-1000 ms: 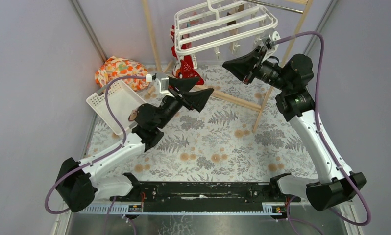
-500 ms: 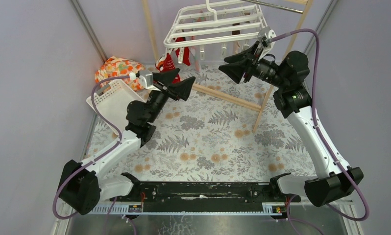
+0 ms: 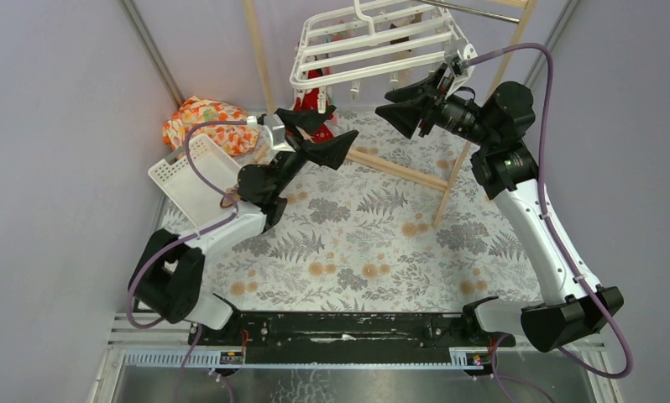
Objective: Clip the socks to the hanger
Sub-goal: Rotate the hanger at the clothesline.
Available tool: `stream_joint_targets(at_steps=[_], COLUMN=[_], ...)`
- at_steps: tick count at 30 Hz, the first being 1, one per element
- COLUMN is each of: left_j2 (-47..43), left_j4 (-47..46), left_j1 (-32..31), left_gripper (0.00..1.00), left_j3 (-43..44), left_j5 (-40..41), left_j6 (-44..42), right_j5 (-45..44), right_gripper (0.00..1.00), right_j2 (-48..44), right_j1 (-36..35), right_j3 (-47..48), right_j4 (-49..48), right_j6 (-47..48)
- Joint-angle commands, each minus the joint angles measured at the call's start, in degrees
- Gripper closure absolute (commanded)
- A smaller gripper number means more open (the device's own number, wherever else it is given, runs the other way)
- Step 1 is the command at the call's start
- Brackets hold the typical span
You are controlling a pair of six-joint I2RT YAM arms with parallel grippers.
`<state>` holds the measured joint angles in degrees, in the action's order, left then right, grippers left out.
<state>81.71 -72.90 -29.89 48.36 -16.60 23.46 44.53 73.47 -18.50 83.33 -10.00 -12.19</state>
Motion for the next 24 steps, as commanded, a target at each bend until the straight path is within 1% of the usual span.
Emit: stream_joint_targets(at_steps=[1, 5, 9, 14, 19, 24], left_j2=[4.66, 6.87, 7.00, 4.98, 5.06, 6.71], left_j4=[-12.95, -18.07, -18.37, -17.00, -10.57, -10.78], left_j1=[0.76, 2.16, 3.39, 4.74, 4.95, 4.93], left_gripper=[0.01, 0.01, 0.01, 0.01, 0.01, 0.01], left_j3=[4.87, 5.85, 7.07, 7.17, 10.90, 13.29], left_j5=[-1.73, -1.11, -1.79, -2.52, -2.50, -3.97], left_j6=[-0.49, 2.73, 4.82, 8.90, 10.19, 12.24], right_j5=[-0.02, -1.03, -1.35, -1.26, -0.95, -1.13], right_gripper=[0.45, 0.45, 0.45, 0.45, 0.45, 0.46], right_j2=[-0.97, -1.26, -1.38, -1.49, -1.23, -1.46], right_j1=[-0.39, -0.39, -0.39, -0.34, -0.39, -0.34], right_j3=[3.27, 3.49, 3.00, 2.75, 2.86, 2.52], right_j4=[0.74, 2.82, 2.77, 2.59, 2.01, 2.09], right_j6=[1.71, 3.45, 3.82, 3.64, 3.13, 3.32])
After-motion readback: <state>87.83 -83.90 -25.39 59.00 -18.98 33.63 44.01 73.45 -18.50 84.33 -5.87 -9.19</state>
